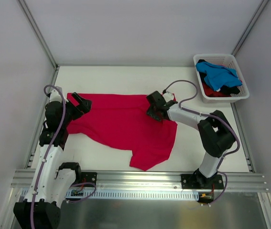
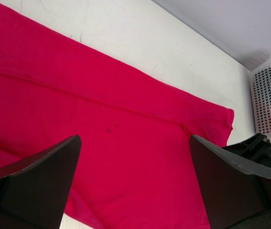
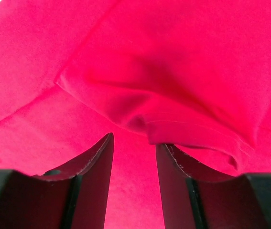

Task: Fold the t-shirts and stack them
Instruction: Fold the tshirt

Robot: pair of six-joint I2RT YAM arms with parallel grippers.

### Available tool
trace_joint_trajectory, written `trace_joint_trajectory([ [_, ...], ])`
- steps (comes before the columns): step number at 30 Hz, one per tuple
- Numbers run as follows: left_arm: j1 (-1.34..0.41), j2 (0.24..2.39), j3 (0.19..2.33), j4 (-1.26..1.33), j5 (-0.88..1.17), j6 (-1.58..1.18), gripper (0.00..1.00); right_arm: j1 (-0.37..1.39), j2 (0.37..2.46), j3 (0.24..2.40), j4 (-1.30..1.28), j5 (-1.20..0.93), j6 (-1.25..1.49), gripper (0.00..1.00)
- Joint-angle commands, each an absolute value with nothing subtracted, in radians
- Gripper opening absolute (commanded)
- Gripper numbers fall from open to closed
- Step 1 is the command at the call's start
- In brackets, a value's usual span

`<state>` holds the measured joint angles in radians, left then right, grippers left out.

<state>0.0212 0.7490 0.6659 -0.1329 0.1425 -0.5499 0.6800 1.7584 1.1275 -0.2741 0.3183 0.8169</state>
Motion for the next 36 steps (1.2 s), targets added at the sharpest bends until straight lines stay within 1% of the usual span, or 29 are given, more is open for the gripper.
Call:
trace_joint_trajectory([
  [1, 0.029, 0.726, 0.653, -0.14, 0.115, -0.549, 0.99, 0.686, 1.79, 1.19, -0.268, 0.367, 0.758, 0.43],
  [7, 0.029, 0.73, 0.658, -0.141, 0.112, -0.546, 0.99, 0.684, 1.822, 1.204, -0.314, 0.342, 0.755, 0.41],
  [8, 0.031, 0.732, 0.66, -0.141, 0.11, -0.543, 0.99, 0.686, 1.819, 1.198, -0.314, 0.344, 0.752, 0.39],
  [9, 0.029, 0.736, 0.661, -0.141, 0.11, -0.538, 0.99, 0.686, 1.816, 1.189, -0.314, 0.354, 0.749, 0.32],
  [10, 0.029, 0.738, 0.664, -0.141, 0.109, -0.535, 0.99, 0.684, 1.815, 1.186, -0.324, 0.359, 0.747, 0.28],
  [12, 0.029, 0.741, 0.666, -0.141, 0.107, -0.534, 0.99, 0.68, 1.815, 1.186, -0.325, 0.361, 0.741, 0.17],
  [14, 0.029, 0.745, 0.669, -0.141, 0.107, -0.532, 0.99, 0.68, 1.813, 1.193, -0.334, 0.361, 0.735, 0.0],
  [21, 0.031, 0.741, 0.663, -0.141, 0.1, -0.534, 0.99, 0.678, 1.738, 1.206, -0.341, 0.305, 0.758, 0.0],
  [28, 0.029, 0.746, 0.658, -0.141, 0.115, -0.522, 0.99, 0.676, 1.672, 1.16, -0.327, 0.209, 0.845, 0.0],
  [36, 0.029, 0.712, 0.63, -0.141, 0.117, -0.532, 0.99, 0.661, 1.615, 1.158, -0.319, 0.192, 0.882, 0.0],
])
